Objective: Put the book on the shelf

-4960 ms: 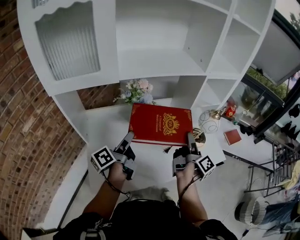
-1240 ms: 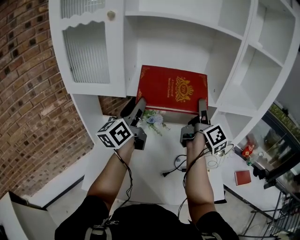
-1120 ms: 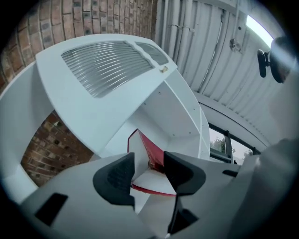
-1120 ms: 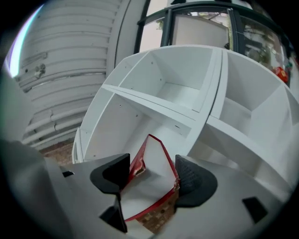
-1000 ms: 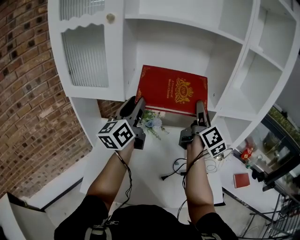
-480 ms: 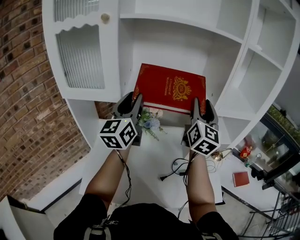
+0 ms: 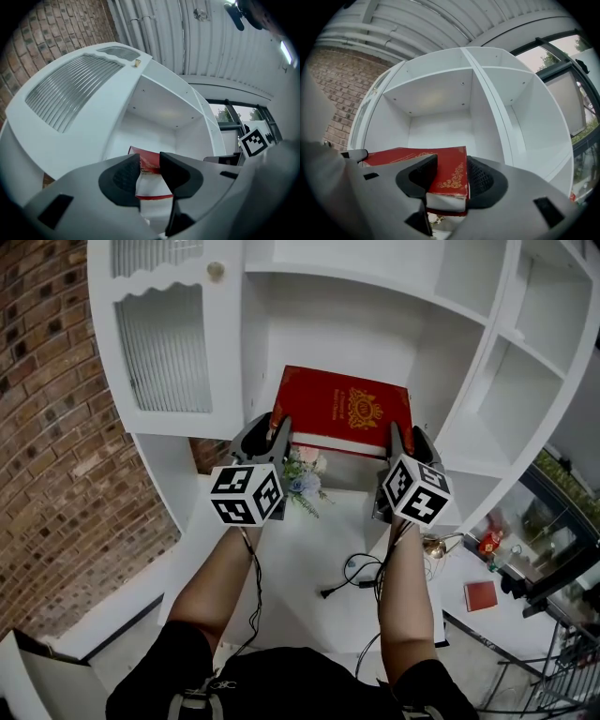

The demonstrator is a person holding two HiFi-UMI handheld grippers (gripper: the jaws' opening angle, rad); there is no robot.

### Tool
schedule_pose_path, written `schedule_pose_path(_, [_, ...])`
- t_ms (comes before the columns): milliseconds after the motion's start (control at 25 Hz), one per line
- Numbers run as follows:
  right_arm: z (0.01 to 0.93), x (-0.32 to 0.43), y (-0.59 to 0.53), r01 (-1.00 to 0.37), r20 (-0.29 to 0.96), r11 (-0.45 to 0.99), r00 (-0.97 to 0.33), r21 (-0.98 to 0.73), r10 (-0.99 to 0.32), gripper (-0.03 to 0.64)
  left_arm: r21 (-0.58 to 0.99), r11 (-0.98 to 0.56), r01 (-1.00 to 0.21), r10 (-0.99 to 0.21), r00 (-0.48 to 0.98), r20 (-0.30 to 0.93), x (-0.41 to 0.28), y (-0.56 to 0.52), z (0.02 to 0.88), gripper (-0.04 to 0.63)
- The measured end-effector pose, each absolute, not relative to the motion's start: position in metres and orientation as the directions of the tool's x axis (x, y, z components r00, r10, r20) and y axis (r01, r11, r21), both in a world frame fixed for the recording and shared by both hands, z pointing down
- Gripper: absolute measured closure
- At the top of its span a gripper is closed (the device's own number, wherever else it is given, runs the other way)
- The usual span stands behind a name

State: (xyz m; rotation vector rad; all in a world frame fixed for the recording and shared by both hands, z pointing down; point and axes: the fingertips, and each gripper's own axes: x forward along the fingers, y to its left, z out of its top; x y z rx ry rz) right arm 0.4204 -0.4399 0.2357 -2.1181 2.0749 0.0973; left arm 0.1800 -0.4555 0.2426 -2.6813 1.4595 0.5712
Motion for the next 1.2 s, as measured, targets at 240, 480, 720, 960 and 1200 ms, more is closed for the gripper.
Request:
schedule_pose_path(240, [0.231, 0.425, -0.453, -0.991, -0.113, -0.005, 0.02, -0.131, -0.993, 0.407, 0.131, -0.542, -0.83, -0.82, 0.489, -0.299, 0.183, -0.466, 0.237, 0.451])
schedule_pose_path(480, [0.228, 0.429, -0.465, -0.984, -0.069, -0.024, 0.037, -0.177, -0.997, 0.407, 0.107, -0.505, -0.857, -0.848, 0.469, -0.248, 0.185, -0.478, 0.233, 0.449])
schedule_pose_path(720, [0.226, 0.432, -0.468, -0.988, -0.05, -0.061, 0.069, -0.143, -0.996, 0.408, 0.045, -0.471, -0.881, -0.864, 0.45, -0.226, 0.188, -0.482, 0.231, 0.449])
schedule_pose_path(960, [0.22, 0.427, -0.468, -0.997, -0.105, -0.072, 0.075, -0.037, -0.992, 0.408, 0.06, -0.525, -0.849, -0.838, 0.504, -0.209, 0.187, -0.482, 0.23, 0.446])
schedule_pose_path(1200, [0.21, 0.411, -0.423, -0.999, -0.276, 0.0, 0.01, -0.039, -0.961, 0.428, -0.038, -0.497, -0.867, -0.833, 0.489, -0.259, 0.175, -0.447, 0.221, 0.449])
